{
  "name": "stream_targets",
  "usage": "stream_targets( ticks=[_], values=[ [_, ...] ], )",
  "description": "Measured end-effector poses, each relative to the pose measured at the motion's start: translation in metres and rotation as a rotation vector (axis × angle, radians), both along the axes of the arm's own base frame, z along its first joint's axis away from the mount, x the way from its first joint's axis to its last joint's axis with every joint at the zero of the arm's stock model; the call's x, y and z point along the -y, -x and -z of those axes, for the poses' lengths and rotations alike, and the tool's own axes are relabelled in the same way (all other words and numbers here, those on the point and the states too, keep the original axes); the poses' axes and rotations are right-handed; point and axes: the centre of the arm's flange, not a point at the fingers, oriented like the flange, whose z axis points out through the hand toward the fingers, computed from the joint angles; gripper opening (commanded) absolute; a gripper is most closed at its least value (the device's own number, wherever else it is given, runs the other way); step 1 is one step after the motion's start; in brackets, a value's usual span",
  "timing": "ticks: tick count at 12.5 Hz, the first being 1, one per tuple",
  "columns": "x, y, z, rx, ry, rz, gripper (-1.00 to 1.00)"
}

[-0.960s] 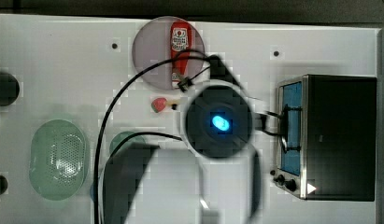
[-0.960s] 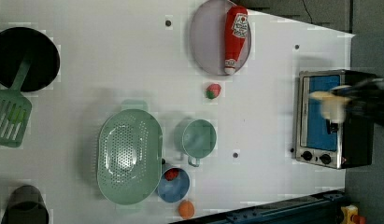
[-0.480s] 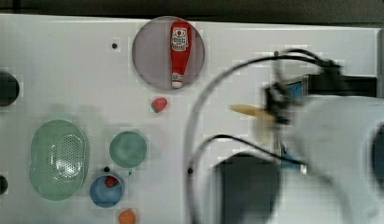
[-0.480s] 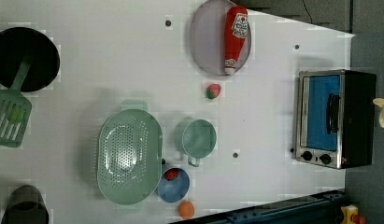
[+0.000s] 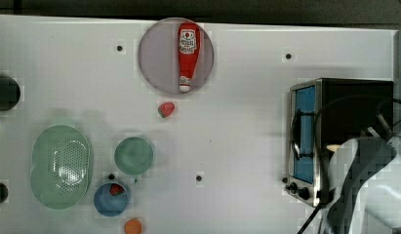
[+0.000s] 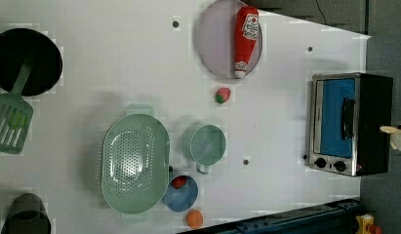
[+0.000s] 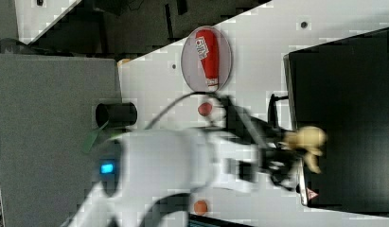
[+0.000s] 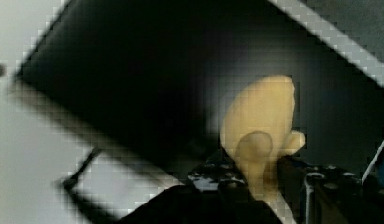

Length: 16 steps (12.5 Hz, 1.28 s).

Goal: Pick banana from table and place on oven.

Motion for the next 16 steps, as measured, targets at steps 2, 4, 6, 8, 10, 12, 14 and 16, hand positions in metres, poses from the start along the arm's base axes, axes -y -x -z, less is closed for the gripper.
stream_targets(
  ticks=[2, 4, 6, 8, 10, 12, 14, 16],
  values=[
    [0.026, 0.011, 0.033, -0.078, 0.006, -0.043, -0.18],
    [0.026, 0.016, 0.057, -0.135, -0.020, -0.091, 0.28],
    [0.019, 0.004, 0.059, -0.138, -0.018, -0.141, 0.74],
    [0.002, -0.016, 0.050, -0.115, 0.002, -0.212, 1.00],
    [-0.020, -0.033, 0.036, -0.074, 0.007, -0.257, 1.00],
    [-0.052, -0.053, 0.013, -0.028, -0.009, -0.302, 1.00],
    [-0.103, -0.066, -0.021, 0.001, -0.035, -0.336, 1.00],
    [-0.171, -0.064, -0.058, -0.015, -0.087, -0.291, 1.00]
  ],
)
